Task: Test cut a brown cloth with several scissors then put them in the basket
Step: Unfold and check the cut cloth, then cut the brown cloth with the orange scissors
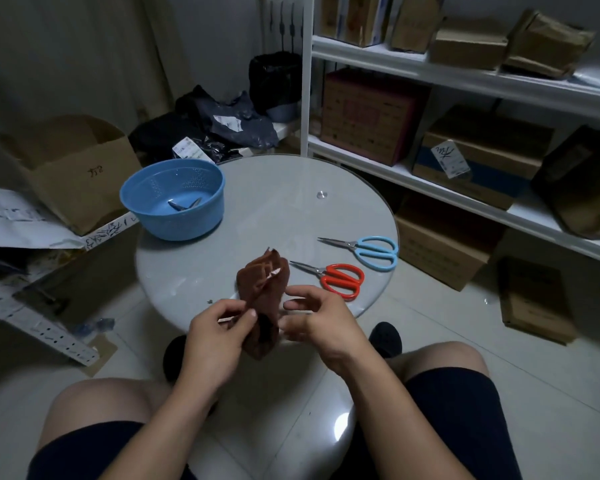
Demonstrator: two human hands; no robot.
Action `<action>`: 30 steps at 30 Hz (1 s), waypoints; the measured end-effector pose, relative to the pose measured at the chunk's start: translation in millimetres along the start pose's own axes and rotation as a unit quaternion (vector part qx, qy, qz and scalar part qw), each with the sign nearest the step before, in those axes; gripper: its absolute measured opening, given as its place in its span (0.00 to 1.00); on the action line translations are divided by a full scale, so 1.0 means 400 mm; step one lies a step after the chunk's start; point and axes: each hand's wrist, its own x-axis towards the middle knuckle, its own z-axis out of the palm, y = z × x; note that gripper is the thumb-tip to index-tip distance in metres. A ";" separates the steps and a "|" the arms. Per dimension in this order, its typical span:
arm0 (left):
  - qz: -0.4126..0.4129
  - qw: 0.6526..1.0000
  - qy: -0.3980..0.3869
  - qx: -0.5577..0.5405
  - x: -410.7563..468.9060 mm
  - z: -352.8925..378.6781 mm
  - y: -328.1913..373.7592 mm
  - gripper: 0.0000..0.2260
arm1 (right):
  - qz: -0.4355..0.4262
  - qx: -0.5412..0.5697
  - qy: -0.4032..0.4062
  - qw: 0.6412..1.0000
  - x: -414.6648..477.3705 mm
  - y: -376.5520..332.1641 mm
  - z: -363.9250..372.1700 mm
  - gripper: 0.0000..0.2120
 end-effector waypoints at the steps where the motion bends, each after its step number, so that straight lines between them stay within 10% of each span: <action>1: -0.016 0.999 -0.003 -0.046 0.001 -0.004 0.001 0.02 | 0.005 0.007 0.004 1.000 -0.006 0.002 -0.006 0.21; 11: -0.036 0.989 -0.020 -0.144 0.005 -0.020 -0.021 0.01 | 0.007 -0.096 0.074 0.993 -0.005 0.020 0.005 0.18; 16: -0.137 0.926 0.036 -0.351 0.006 -0.031 0.011 0.07 | 0.048 -0.204 0.050 0.976 -0.032 0.016 -0.002 0.27; 21: -0.108 0.918 -0.012 -0.381 -0.001 -0.044 0.027 0.06 | -0.081 -0.467 0.142 0.869 -0.070 -0.002 0.022 0.25; 24: -0.068 0.926 -0.053 -0.367 -0.002 -0.048 0.040 0.01 | -0.218 -0.335 0.133 0.907 -0.075 -0.034 0.048 0.21; 30: -0.103 0.937 -0.093 -0.320 -0.008 -0.057 0.049 0.09 | -0.191 -0.298 0.066 0.933 -0.036 -0.037 0.086 0.16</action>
